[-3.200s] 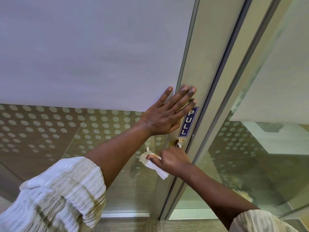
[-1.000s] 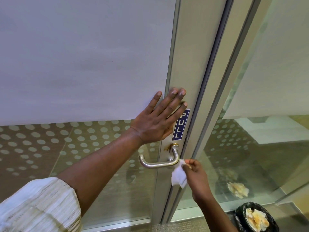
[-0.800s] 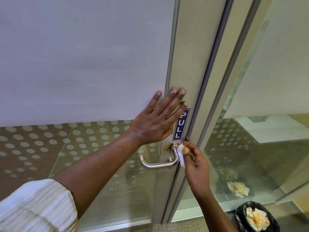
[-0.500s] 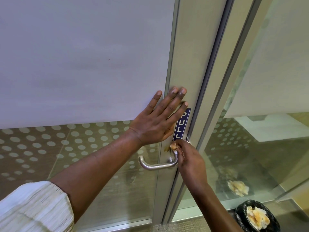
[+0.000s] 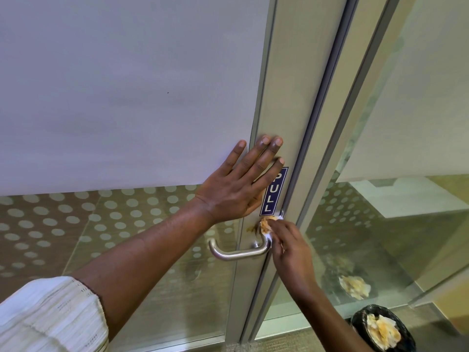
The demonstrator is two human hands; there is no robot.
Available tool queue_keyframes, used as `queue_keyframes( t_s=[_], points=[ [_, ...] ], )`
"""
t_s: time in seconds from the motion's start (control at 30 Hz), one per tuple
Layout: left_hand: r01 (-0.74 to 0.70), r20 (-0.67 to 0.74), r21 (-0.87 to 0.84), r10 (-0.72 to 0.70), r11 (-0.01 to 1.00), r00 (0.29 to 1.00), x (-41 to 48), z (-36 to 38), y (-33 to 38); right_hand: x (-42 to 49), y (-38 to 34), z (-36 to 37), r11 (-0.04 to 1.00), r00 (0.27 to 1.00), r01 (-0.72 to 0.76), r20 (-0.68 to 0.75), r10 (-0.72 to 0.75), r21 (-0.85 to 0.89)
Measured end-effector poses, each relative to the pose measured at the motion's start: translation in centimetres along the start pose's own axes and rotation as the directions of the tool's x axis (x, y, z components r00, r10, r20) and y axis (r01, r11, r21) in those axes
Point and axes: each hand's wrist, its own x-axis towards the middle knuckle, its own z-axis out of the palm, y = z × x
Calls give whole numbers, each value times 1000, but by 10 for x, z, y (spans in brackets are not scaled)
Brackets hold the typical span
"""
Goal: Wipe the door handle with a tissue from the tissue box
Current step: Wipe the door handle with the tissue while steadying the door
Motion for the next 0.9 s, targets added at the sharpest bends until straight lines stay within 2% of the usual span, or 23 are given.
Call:
queue_keyframes(
  t_s=[0.07, 0.17, 0.2, 0.27, 0.33, 0.4, 0.57, 0.7, 0.8, 0.9],
  points=[
    [3, -9, -2, -3, 1000, 1000, 0, 1, 0, -5, -5, 7, 983, 989, -135, -44, 142, 128],
    [3, -14, -1, -3, 1000, 1000, -1, 2, 0, -9, -8, 12, 917, 950, -301, 2, 311, 264],
    [2, -12, 0, -2, 1000, 1000, -1, 2, 0, -9, -8, 11, 926, 955, -284, -10, 296, 248],
    [2, -11, -7, -2, 1000, 1000, 0, 2, 0, -6, -12, 9, 976, 983, -161, -61, 171, 146],
    [5, -12, -11, -5, 1000, 1000, -1, 3, 0, -3, -13, 9, 998, 998, -5, -58, 9, 61],
    [5, -11, -15, -5, 1000, 1000, -1, 4, 0, -2, -9, 9, 997, 997, 60, -41, -59, 40],
    [5, -15, -13, -5, 1000, 1000, -1, 3, 0, -16, 4, 11, 985, 997, -48, -52, 58, 168],
    [0, -6, -20, -1, 1000, 1000, -1, 3, -1, -28, 6, 18, 973, 996, -66, -36, 76, 219],
    [5, -9, -28, -6, 1000, 1000, -1, 4, 0, -54, 18, 26, 976, 990, -109, 113, 89, 187],
    [1, -14, -30, -2, 1000, 1000, -1, 5, 0, -80, 27, 50, 998, 951, 9, 309, 8, -54]
  ],
)
